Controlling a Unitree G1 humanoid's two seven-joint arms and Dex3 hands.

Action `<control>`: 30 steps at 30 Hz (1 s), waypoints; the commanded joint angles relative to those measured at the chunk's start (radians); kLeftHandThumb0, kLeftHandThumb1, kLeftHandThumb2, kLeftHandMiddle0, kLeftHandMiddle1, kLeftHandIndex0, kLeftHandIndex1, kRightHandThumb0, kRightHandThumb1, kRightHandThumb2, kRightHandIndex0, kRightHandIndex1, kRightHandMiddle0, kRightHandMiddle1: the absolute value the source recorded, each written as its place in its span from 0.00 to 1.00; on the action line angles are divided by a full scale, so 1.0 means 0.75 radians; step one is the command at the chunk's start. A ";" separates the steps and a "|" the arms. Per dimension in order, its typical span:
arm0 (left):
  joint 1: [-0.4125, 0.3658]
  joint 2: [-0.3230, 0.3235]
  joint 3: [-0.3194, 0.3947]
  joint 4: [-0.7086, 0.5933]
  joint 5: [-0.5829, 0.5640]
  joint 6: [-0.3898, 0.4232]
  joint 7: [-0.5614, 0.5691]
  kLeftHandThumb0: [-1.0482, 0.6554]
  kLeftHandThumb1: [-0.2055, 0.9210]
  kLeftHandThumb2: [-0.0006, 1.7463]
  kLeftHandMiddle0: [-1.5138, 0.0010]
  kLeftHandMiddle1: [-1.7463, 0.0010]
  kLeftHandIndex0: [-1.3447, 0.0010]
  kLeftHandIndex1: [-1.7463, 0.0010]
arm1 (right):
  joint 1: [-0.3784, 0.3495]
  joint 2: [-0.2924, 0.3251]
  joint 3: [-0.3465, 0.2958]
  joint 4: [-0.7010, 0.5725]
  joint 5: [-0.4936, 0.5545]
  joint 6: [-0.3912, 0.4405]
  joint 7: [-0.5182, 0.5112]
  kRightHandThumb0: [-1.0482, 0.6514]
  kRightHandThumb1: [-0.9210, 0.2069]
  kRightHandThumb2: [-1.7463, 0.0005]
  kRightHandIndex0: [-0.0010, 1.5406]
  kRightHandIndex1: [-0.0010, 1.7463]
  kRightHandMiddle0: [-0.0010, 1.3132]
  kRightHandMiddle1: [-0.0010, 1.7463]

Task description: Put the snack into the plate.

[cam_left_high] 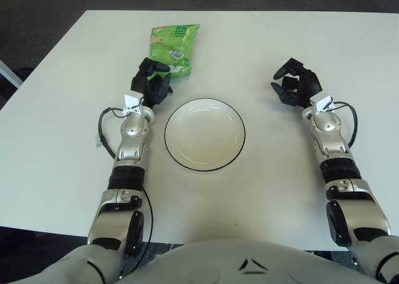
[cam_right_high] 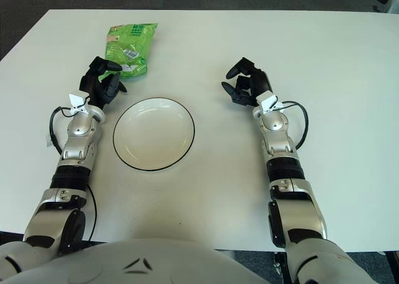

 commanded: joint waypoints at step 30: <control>0.103 0.142 -0.049 0.014 0.286 -0.399 0.109 0.41 1.00 0.17 0.45 0.00 0.68 0.14 | 0.143 0.010 0.052 0.160 -0.045 0.041 0.014 0.39 0.12 0.69 0.60 1.00 0.35 0.89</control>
